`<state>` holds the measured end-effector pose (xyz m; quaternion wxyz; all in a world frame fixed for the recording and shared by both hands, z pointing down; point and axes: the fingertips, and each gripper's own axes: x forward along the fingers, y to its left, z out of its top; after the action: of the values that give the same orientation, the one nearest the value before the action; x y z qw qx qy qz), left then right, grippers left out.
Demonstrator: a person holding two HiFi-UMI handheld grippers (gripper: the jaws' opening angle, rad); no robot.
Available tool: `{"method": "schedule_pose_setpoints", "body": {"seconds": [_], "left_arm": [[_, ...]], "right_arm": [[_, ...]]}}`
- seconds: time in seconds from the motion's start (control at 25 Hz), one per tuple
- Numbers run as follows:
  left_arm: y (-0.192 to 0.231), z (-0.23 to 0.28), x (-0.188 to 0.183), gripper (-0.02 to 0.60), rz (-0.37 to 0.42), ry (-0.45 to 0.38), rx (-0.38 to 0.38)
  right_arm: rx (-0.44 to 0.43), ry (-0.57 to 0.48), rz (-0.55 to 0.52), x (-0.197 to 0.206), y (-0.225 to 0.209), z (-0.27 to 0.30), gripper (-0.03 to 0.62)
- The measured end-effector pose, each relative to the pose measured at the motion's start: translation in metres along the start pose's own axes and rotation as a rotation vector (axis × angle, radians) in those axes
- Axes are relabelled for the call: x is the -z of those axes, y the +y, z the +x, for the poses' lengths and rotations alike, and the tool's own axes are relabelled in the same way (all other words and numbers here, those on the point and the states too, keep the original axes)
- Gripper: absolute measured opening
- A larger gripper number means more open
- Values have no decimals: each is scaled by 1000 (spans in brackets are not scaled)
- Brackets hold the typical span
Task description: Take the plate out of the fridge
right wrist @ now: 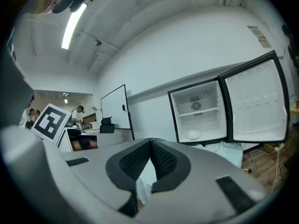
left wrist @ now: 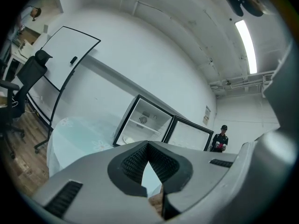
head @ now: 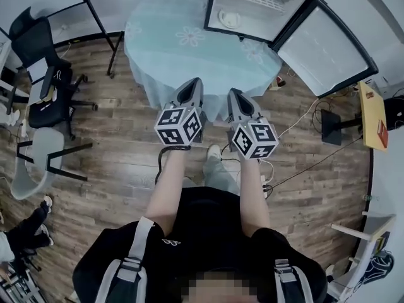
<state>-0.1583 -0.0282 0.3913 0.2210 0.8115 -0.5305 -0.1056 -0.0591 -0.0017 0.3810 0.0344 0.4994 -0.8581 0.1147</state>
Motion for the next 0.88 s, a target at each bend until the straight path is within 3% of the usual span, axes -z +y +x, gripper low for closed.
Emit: {"method": "schedule_pose_setpoints", "body": {"seconds": [0.6,0.88], "left_arm": [[-47,143,22,0,26,65,8],[-86,182,18,0,86,34,-2]], "right_arm": [[31,-9,102,-24,-152,50,5],[-19,-74,114,-53,-204,54,5]]}}
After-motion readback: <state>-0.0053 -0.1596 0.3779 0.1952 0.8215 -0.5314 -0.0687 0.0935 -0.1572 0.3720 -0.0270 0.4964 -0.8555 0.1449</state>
